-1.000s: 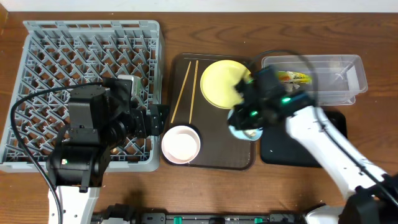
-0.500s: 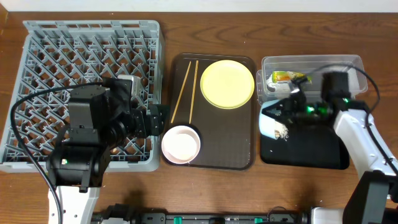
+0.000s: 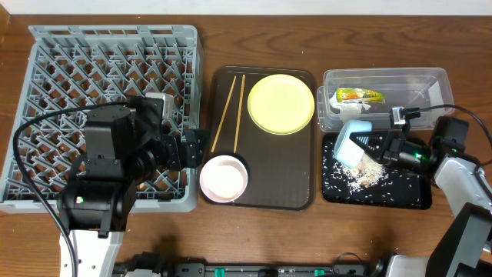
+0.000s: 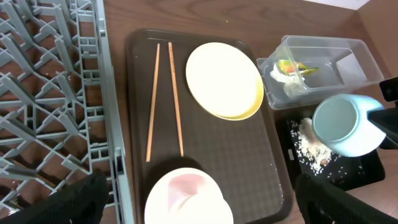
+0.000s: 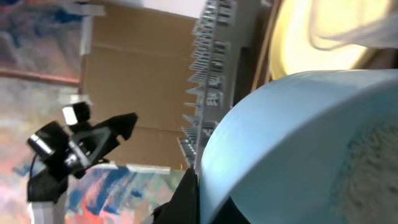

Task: Sort waste into correct bins and load items into the dishwasher
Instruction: 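Tip the light-blue plate over the black tray to dump the rice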

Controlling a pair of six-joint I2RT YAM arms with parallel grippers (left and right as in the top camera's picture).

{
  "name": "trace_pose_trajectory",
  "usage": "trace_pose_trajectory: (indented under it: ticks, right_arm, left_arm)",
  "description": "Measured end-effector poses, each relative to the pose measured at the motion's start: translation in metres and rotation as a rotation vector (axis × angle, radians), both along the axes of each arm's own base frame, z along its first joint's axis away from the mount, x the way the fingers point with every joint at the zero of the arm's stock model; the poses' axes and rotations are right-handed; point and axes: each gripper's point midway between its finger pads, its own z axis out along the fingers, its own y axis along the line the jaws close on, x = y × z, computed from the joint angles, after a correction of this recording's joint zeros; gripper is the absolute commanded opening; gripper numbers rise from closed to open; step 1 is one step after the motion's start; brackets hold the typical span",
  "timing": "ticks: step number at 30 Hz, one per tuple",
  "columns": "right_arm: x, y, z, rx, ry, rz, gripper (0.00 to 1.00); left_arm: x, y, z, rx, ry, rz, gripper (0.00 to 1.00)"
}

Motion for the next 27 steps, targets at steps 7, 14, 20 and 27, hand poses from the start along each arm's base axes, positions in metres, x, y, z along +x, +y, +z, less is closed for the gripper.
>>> trace_pose_trajectory:
  ticks: [7, 14, 20, 27]
  right_arm:
    - [-0.001, 0.000, -0.001, -0.011, -0.013, 0.001, 0.01]
    - [-0.002, 0.000, -0.010, -0.046, 0.020, -0.009, 0.01]
    - [-0.001, -0.002, -0.021, -0.100, 0.054, -0.023, 0.01]
    - [0.000, -0.001, -0.018, -0.093, 0.030, -0.017, 0.01]
  left_arm:
    - [0.000, 0.000, 0.000, 0.000, 0.000, 0.000, 0.96]
    - [0.000, 0.000, 0.000, 0.000, 0.000, 0.000, 0.97]
    - [0.000, 0.000, 0.000, 0.000, 0.000, 0.000, 0.96]
    - [0.000, 0.000, 0.000, 0.000, 0.000, 0.000, 0.97]
